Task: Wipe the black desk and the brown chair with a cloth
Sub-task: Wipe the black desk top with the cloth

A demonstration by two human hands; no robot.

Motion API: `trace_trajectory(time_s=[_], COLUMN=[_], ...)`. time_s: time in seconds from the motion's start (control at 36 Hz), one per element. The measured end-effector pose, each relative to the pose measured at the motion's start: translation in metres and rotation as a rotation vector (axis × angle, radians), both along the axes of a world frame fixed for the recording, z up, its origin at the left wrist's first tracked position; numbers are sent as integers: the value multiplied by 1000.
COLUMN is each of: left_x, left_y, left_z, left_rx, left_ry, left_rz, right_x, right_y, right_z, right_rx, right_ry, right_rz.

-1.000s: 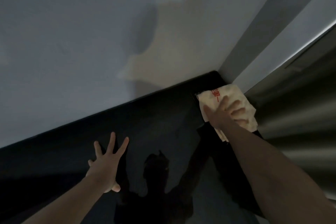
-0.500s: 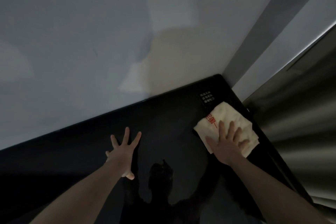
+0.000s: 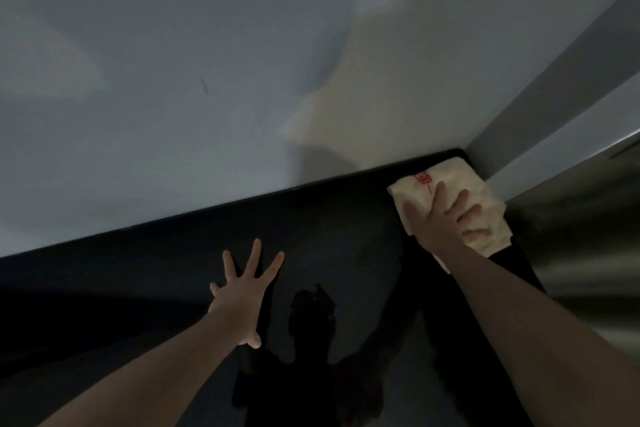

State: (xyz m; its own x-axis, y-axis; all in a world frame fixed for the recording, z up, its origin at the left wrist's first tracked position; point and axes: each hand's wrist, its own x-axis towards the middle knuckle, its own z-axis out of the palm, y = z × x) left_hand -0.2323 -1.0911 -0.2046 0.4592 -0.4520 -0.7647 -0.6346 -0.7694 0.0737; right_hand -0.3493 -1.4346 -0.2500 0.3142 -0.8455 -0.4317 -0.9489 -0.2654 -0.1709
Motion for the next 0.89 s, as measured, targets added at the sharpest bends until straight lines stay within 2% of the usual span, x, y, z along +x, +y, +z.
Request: trace_trajectory(time_s=[0.28, 0.47, 0.58, 0.64, 0.89], left_x=[-1, 0, 3, 14, 106], left_y=[0, 20, 69, 102, 287], left_z=[4, 7, 8, 8, 22], left_rx=[7, -123, -314, -341, -128], left_ry=[-13, -3, 31, -9, -196], left_rz=[-15, -2, 79, 101, 275], right_x=[3, 11, 29, 42, 128], right_y=[-10, 47, 102, 135, 308], right_z=[-3, 7, 6, 7, 22], right_rx=[-53, -20, 51, 68, 187], right_ry=[10, 52, 43, 37, 40], right_rz=[55, 153, 237, 278, 371])
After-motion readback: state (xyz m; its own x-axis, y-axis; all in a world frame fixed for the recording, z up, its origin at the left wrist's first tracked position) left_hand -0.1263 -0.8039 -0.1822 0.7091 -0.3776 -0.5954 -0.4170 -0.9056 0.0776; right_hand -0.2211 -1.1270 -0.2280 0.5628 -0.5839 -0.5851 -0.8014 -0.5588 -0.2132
